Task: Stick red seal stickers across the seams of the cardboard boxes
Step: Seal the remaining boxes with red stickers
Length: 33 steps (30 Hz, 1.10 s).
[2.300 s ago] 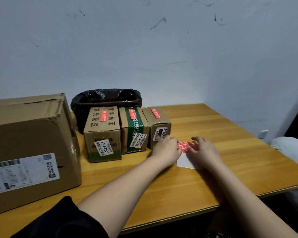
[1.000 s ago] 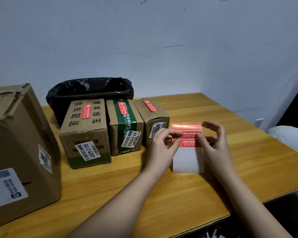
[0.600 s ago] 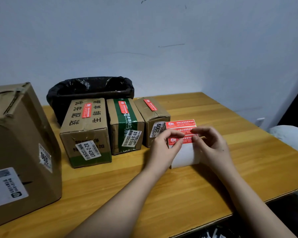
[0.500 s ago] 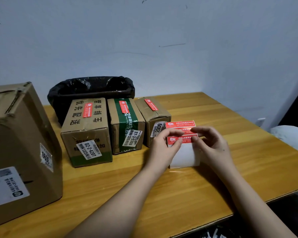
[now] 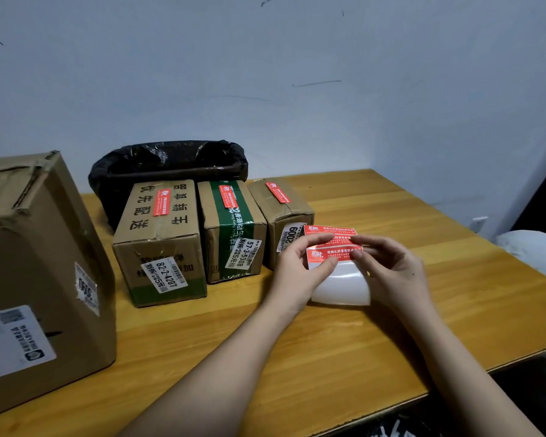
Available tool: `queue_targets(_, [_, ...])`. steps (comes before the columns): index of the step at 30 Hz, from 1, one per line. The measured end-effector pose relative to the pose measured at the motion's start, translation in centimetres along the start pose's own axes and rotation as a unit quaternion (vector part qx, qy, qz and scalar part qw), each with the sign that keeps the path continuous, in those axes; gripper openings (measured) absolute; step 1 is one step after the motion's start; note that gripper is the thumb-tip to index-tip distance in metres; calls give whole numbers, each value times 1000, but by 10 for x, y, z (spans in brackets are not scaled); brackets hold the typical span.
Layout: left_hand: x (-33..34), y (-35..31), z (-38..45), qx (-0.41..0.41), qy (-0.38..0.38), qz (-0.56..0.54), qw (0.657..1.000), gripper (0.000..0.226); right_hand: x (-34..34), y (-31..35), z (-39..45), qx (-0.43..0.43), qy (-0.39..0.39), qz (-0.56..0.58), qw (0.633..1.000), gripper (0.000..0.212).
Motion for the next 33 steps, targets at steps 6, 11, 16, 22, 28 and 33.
queue_targets(6, [2,0,-1,-10,10,-19,1000,42,-4,0,1,10,-24,-25,999,21])
queue_targets(11, [2,1,0,-7,17,-20,1000,45,-4,2,-2,36,-14,-11,999,21])
queue_targets(16, [2,1,0,12,32,8,999,42,-3,2,-2,31,-5,-28,999,19])
queue_targets(22, [2,1,0,2,26,-2,1000,41,-4,2,-2,-8,-20,-59,998,20])
queue_targets(28, [1,2,-1,-21,23,-12,999,37,-1,11,-7,-89,-52,-202,974,28])
queue_targets(33, [1,1,-1,-30,25,-24,999,37,-5,5,-3,-39,-38,-152,987,32])
Point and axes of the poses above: each hand's wrist, its own z-axis towards the middle knuckle, its own x-axis out of the palm, y = z × x, the point moved 4 cm from there along z, towards the middle knuckle, and after that the axes turned 5 degrees about x, right-handed, at the moved point
